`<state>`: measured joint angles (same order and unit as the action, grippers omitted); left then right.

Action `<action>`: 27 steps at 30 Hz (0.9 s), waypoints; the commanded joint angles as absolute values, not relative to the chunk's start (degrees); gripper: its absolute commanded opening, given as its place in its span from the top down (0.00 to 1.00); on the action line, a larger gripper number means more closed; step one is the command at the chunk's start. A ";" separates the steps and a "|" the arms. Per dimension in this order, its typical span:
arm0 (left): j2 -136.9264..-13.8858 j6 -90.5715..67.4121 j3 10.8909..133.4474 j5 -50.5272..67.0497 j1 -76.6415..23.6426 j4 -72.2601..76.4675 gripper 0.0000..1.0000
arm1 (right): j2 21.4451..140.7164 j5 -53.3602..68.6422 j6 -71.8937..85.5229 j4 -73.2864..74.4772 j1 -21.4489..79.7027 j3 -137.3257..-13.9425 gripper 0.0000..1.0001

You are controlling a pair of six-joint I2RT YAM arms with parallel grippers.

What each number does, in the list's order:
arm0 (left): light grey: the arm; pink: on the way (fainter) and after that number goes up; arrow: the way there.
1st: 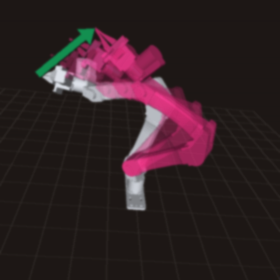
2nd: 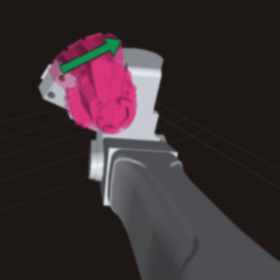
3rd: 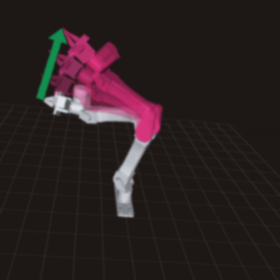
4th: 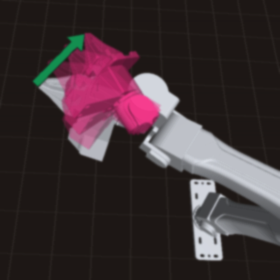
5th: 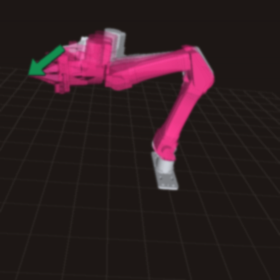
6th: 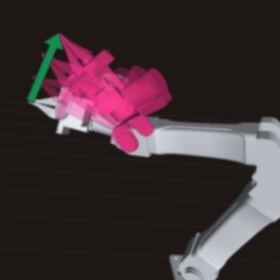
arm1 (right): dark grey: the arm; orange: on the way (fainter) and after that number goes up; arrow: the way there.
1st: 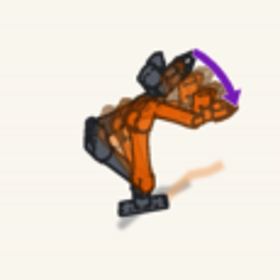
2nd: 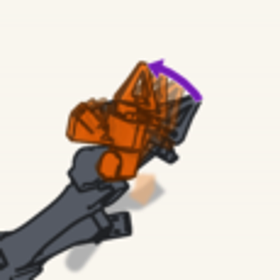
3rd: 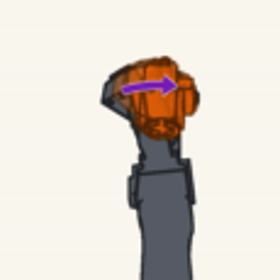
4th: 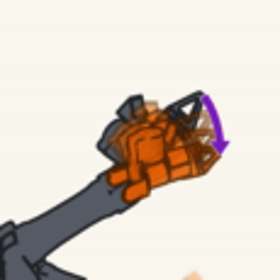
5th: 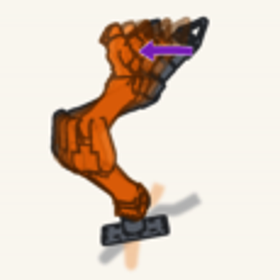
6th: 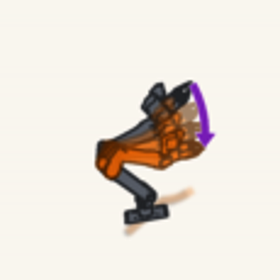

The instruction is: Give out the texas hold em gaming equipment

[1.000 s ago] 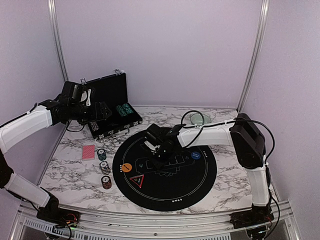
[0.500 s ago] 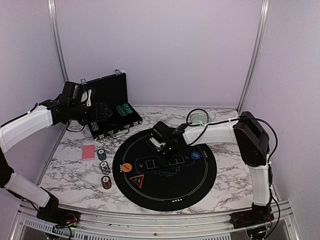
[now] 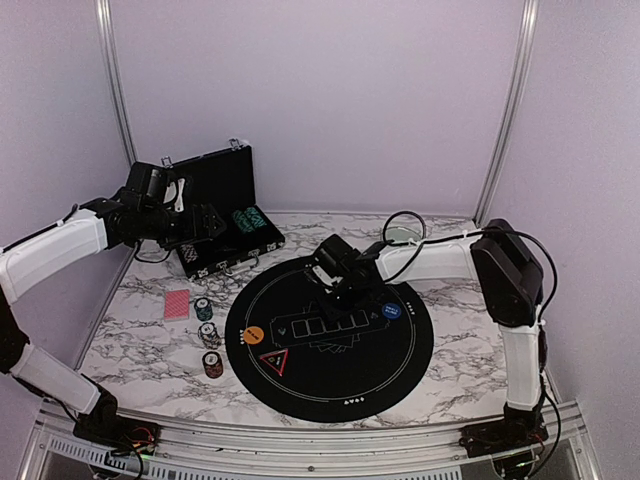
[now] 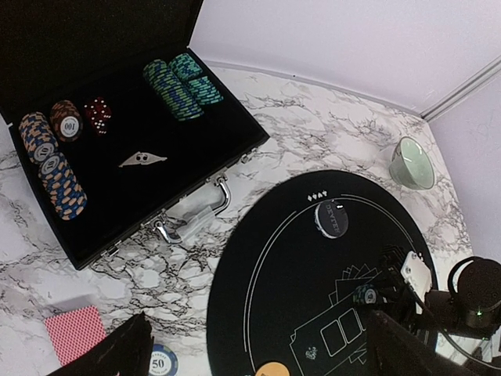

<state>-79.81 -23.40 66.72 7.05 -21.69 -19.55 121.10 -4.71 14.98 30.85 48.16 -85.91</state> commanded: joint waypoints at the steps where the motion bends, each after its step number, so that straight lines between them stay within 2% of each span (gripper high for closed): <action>1: -80.78 -23.25 68.62 7.81 -21.42 -19.69 0.04 | 122.88 -9.37 16.08 34.98 44.85 -82.99 0.67; 27: -83.94 -22.85 70.18 9.36 -21.38 -19.72 0.04 | 120.39 -12.35 17.71 35.15 36.61 -78.05 0.66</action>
